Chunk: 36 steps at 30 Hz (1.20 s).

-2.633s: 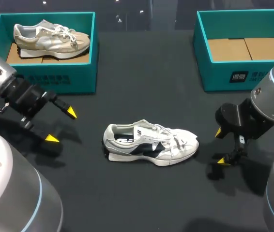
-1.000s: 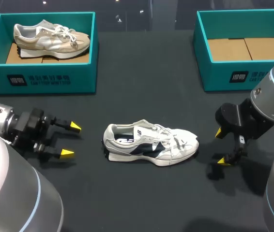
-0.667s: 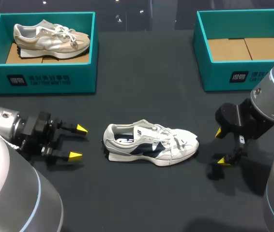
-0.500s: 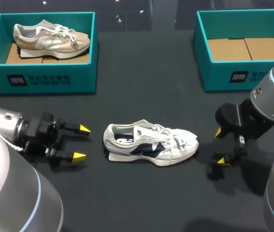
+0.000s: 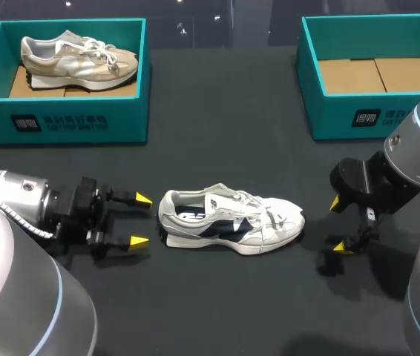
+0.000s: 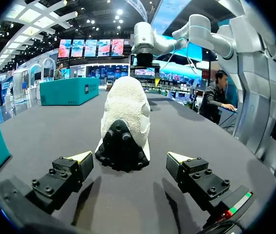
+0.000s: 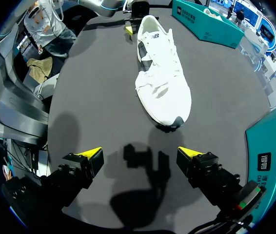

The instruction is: Take the shoe out of the shoebox, open the shoe tongue, remove and reinsert the insole, then place the shoe into the shoebox

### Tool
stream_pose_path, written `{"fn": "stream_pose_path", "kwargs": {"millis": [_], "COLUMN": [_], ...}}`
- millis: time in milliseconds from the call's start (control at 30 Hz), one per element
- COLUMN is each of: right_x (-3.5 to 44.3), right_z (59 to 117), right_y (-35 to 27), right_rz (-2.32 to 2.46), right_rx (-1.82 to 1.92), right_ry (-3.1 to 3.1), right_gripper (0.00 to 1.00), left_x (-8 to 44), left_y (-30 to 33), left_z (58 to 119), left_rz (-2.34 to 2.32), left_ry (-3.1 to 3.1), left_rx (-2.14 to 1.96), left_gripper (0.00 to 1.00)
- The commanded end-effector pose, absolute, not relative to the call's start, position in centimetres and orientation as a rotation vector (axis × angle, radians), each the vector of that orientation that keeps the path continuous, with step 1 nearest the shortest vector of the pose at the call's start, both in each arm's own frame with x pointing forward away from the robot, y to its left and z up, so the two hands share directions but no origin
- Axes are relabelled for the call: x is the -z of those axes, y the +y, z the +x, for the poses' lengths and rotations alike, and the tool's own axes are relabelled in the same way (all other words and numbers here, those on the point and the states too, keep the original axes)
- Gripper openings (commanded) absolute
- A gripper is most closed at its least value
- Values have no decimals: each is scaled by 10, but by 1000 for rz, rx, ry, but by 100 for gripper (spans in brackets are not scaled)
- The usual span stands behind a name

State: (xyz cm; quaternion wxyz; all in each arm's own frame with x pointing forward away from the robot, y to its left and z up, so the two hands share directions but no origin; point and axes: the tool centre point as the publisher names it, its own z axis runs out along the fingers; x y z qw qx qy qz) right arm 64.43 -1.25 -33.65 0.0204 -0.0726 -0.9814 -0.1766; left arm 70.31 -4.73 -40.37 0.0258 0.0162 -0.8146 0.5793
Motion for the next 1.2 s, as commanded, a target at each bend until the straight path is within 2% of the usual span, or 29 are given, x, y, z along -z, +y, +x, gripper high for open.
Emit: {"fn": "stream_pose_path", "kwargs": {"millis": [33, 1200], "right_x": [336, 336], "right_z": [643, 643], "right_y": [-13, -13], "right_rz": [-225, -225], "right_rx": [550, 550], "right_ry": [-3046, -3046], "right_gripper": [100, 100], "left_x": [407, 415], "left_y": [-54, -91], "left_z": [704, 718], "left_rz": [55, -15], "left_ry": [-2524, -2524], "left_rx": [-1794, -1780], "left_gripper": [100, 100]}}
